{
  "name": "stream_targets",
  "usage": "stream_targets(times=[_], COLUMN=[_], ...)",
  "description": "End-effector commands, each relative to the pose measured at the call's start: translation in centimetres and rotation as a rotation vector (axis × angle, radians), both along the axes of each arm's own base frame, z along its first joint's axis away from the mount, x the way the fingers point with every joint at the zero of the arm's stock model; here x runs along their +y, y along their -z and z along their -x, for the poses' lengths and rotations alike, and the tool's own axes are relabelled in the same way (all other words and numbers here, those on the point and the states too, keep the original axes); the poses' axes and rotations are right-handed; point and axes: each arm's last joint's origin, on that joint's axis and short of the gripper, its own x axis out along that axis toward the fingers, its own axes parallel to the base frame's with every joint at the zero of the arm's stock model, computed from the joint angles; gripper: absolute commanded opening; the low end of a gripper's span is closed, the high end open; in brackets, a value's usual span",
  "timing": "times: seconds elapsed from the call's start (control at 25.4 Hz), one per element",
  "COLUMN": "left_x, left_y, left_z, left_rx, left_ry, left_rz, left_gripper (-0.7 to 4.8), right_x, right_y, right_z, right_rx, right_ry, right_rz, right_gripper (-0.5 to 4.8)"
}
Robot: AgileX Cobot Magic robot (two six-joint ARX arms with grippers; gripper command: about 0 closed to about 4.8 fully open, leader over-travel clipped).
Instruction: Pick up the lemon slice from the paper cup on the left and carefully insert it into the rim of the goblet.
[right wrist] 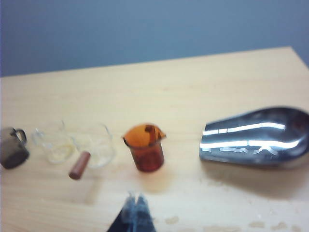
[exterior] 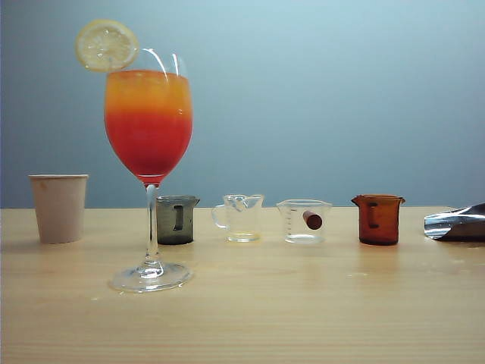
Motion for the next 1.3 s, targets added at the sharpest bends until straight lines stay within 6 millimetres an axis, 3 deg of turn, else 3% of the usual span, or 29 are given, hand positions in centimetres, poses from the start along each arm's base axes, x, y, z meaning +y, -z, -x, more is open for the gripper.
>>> stream_targets(times=[0.04, 0.12, 0.39, 0.63, 1.1, 1.3], left_x=[-0.2, -0.5, -0.8, -0.8, -0.7, 0.4], left_y=[1.8, 4.7, 8.6, 8.7, 8.7, 8.6], left_z=[-1.0, -2.1, -2.9, -2.9, -2.9, -3.0], left_rx=[-0.027, 0.023, 0.087, 0.100, 0.098, 0.089], left_ry=[-0.022, -0.031, -0.033, -0.025, -0.034, -0.121], left_rz=[0.011, -0.004, 0.016, 0.018, 0.019, 0.029], left_gripper=[-0.06, -0.06, -0.06, -0.05, -0.04, -0.04], right_x=[0.1, 0.2, 0.3, 0.3, 0.2, -0.2], right_y=[1.5, 3.9, 7.1, 8.1, 8.1, 7.7], right_z=[-0.6, -1.1, -1.4, -1.4, -1.4, -1.0], right_rx=[-0.063, -0.036, 0.053, 0.098, 0.095, 0.035], right_ry=[0.002, -0.001, -0.003, 0.000, 0.024, 0.048], right_rz=[-0.019, -0.014, 0.003, 0.012, 0.027, 0.013], right_gripper=[-0.02, -0.02, -0.02, 0.00, 0.00, 0.00])
